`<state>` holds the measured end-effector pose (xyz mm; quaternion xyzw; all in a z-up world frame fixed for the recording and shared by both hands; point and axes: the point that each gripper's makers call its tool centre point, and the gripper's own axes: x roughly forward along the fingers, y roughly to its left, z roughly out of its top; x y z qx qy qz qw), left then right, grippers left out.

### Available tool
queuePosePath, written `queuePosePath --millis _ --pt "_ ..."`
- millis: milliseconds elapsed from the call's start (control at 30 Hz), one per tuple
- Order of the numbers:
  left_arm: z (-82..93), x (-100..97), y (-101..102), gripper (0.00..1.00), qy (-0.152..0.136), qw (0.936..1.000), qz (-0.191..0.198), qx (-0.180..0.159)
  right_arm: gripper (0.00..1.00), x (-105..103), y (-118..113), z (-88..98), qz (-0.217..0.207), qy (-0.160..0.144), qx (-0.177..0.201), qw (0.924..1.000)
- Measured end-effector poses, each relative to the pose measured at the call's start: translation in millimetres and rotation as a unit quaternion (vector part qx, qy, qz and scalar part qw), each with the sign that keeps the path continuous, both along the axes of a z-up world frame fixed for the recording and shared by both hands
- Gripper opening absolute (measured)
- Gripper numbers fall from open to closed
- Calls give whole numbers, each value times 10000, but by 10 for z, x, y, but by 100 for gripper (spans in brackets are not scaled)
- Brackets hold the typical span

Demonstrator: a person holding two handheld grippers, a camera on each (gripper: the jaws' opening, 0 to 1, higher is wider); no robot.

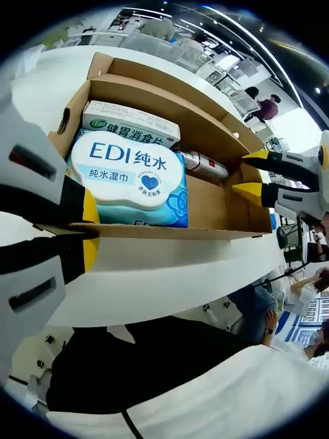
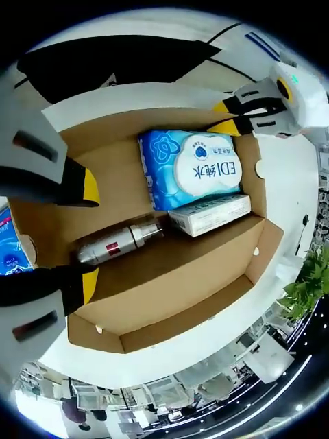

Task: Operate the shoe box by opening the lid, removing the specified soft item, and placing it in the target area until the item is outside and the box remains undamaged.

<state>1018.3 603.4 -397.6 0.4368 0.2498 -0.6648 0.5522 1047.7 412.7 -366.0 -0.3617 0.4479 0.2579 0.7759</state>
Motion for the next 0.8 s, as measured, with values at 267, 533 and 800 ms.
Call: queuePosePath --millis 267,533,800 --pt "9 -1 3 4 -1 10000 7 4 38 27 -11 -97 190 123 -197 9995" --pt "-5 11 9 4 -9 10000 4 -3 40 64 7 -163 322 217 -285 9988" --pt "-14 12 10 4 -11 10000 -5 -2 41 85 14 -282 429 347 -374 9978"
